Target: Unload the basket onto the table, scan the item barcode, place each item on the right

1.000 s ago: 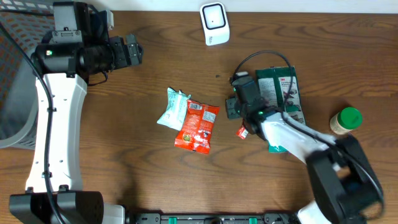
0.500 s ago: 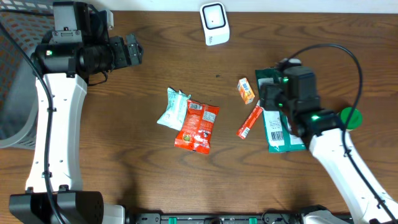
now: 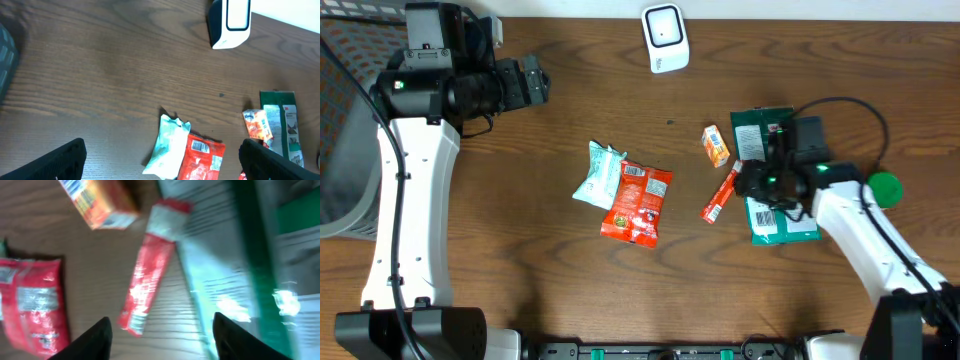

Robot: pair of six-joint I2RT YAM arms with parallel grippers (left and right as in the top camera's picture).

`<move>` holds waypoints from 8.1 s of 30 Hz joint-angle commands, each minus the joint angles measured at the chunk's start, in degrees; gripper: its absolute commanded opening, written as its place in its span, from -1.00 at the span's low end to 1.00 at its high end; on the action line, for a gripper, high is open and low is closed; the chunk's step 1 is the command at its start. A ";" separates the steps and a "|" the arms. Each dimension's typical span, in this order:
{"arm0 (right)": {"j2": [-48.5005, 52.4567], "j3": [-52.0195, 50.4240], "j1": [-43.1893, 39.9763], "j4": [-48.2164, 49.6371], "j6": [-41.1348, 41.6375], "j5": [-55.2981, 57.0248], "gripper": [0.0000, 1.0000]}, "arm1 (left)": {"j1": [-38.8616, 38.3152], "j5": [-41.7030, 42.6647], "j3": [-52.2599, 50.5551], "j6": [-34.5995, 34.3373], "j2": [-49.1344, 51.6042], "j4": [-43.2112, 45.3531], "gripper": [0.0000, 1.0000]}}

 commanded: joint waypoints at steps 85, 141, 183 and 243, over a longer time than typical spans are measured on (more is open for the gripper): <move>6.95 6.88 16.04 -12.68 17.57 19.63 0.09 | 0.02 0.50 0.61 0.55 0.20 -0.22 0.95; 4.79 -2.99 8.37 9.57 7.91 13.53 -0.98 | 0.02 0.50 0.61 0.55 0.20 -0.22 0.95; 12.96 -4.11 5.42 21.05 0.15 12.41 -0.98 | 0.02 0.50 0.61 0.55 0.20 -0.22 0.95; 8.55 -3.19 41.64 0.17 -23.19 -1.40 -0.98 | 0.02 0.50 0.61 0.55 0.20 -0.22 0.95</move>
